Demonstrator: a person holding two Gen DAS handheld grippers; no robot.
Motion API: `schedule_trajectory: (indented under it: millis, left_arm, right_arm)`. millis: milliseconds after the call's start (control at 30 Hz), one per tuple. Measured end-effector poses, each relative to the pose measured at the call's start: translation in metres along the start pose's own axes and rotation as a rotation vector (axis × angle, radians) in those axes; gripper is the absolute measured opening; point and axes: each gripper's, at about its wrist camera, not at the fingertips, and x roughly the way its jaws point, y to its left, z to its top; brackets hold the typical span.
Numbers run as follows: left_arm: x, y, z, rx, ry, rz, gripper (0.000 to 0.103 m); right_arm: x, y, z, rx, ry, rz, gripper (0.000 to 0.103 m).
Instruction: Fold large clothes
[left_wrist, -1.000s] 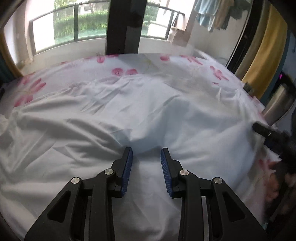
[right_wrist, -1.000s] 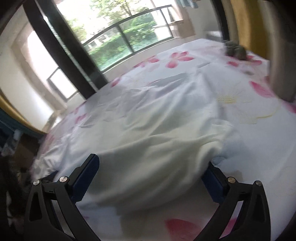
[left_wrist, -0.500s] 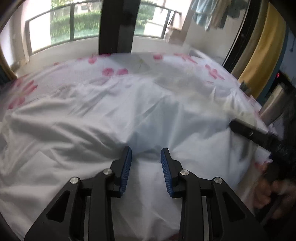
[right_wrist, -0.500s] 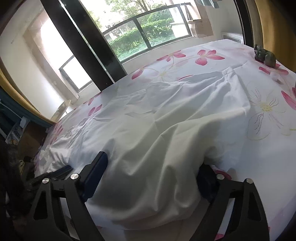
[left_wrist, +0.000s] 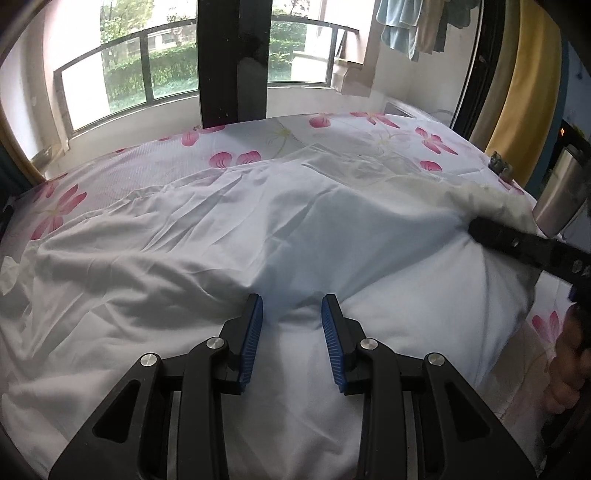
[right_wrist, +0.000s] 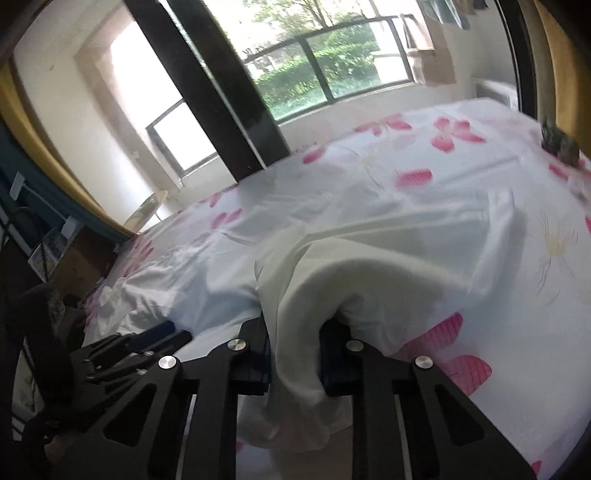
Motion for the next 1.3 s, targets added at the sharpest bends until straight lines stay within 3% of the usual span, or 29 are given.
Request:
schedule_trajectory:
  millis: [200, 667, 1300]
  left_arm:
    - [-0.004, 0.009, 0.003, -0.042, 0.016, -0.028, 0.034]
    - [-0.061, 0.074, 0.0, -0.109, -0.091, 0.081, 0.034]
    - [-0.093, 0.156, -0.032, -0.22, -0.111, 0.164, 0.034]
  right_arm:
    - [-0.013, 0.027, 0.01, -0.08, -0.032, -0.012, 0.019]
    - [-0.02, 0.081, 0.019, -0.213, -0.061, -0.067, 0.019]
    - [-0.001, 0.154, 0.013, -0.353, -0.045, -0.036, 0.019]
